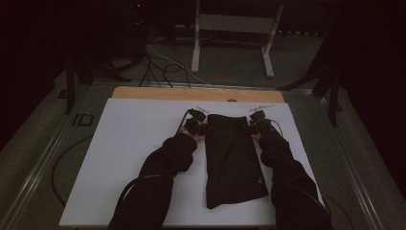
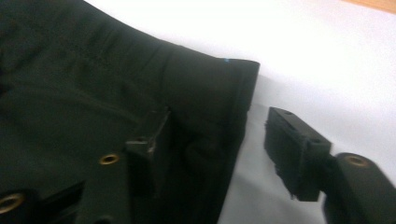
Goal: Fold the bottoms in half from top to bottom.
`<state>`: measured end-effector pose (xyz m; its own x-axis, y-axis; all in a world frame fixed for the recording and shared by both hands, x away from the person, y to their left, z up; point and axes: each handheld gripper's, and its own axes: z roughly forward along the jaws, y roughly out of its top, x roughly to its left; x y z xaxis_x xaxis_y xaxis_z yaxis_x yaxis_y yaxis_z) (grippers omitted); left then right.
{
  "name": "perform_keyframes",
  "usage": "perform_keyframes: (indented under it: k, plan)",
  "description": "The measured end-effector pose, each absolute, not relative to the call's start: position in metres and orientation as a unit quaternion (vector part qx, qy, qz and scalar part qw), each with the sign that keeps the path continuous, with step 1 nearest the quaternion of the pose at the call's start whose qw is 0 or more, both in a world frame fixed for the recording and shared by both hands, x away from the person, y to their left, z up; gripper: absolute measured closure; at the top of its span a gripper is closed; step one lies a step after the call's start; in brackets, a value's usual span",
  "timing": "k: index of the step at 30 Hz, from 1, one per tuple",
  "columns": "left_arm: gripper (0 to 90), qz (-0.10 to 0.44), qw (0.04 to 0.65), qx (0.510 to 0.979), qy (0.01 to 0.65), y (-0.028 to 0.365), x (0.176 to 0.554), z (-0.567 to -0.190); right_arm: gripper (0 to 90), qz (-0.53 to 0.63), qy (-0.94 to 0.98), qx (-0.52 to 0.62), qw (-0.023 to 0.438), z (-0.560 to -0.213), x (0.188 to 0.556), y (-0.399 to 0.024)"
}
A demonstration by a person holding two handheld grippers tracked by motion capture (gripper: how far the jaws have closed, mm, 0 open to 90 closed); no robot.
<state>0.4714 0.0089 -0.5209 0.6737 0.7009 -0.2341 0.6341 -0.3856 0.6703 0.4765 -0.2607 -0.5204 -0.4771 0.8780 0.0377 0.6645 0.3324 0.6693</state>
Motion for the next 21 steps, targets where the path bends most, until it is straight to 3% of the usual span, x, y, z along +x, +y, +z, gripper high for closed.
perform_keyframes:
  k: [7,13,16,21]
  plan:
    - [79.2,0.038,0.385,0.833,0.395,0.0071,0.4694,-0.5200,58.6,0.328,0.807,0.471,0.138,-0.5186,0.4748,-0.2609]
    - [80.7,0.042,0.384,0.834,0.394,0.0067,0.4683,-0.5190,70.0,0.331,0.815,0.460,0.118,-0.5174,0.4727,-0.2610]
    - [81.4,0.043,0.384,0.834,0.393,0.0066,0.4678,-0.5184,81.0,0.333,0.818,0.457,0.110,-0.5167,0.4718,-0.2613]
    - [81.8,0.047,0.386,0.834,0.392,0.0073,0.4673,-0.5161,84.5,0.332,0.821,0.449,0.119,-0.5143,0.4701,-0.2608]
